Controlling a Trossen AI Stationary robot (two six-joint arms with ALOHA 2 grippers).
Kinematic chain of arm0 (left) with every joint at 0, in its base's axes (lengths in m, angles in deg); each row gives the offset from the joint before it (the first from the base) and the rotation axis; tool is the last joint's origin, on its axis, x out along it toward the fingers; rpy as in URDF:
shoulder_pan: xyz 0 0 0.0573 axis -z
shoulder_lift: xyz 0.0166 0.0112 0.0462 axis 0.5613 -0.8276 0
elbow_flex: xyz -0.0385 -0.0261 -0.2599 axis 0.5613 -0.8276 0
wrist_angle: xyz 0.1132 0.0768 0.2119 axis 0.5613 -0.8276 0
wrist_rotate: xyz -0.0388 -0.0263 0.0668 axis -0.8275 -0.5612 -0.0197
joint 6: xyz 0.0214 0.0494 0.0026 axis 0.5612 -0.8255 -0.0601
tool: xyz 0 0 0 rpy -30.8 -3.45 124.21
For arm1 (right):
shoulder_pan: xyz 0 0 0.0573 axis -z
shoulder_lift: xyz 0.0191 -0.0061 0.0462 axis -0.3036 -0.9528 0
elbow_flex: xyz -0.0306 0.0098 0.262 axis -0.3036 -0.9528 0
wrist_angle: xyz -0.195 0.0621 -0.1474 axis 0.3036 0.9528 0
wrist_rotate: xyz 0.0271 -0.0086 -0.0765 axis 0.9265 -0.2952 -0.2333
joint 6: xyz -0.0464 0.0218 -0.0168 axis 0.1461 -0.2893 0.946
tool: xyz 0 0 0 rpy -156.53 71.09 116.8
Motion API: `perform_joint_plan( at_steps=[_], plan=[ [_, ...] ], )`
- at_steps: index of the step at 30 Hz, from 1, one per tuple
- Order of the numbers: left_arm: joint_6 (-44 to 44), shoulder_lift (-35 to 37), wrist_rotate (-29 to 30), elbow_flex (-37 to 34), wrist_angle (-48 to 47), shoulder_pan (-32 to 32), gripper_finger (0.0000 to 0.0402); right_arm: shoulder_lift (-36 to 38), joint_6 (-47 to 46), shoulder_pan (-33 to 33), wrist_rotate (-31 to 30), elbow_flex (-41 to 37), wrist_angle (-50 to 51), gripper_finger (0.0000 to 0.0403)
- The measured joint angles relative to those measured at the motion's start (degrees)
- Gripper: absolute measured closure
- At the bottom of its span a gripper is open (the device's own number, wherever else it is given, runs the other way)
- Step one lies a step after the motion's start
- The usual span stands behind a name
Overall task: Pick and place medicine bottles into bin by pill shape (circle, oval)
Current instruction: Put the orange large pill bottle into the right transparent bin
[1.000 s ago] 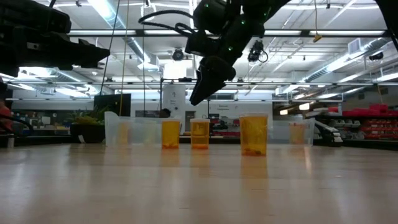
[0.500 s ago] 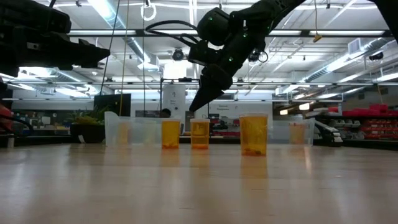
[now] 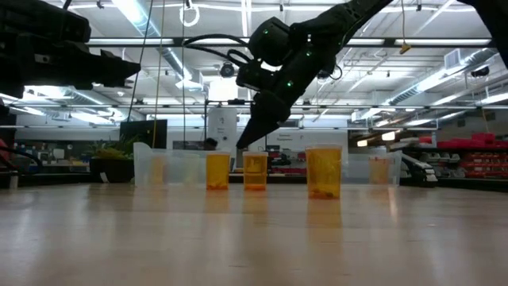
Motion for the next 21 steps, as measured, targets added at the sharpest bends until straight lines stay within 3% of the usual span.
perform_joint_plan(
  at_steps=[21],
  plan=[
    [0.0,0.0,0.0,-0.02,0.12,0.0,0.0252,0.0,-3.78,0.78,0.02,2.71,8.0,0.0067]
  ],
)
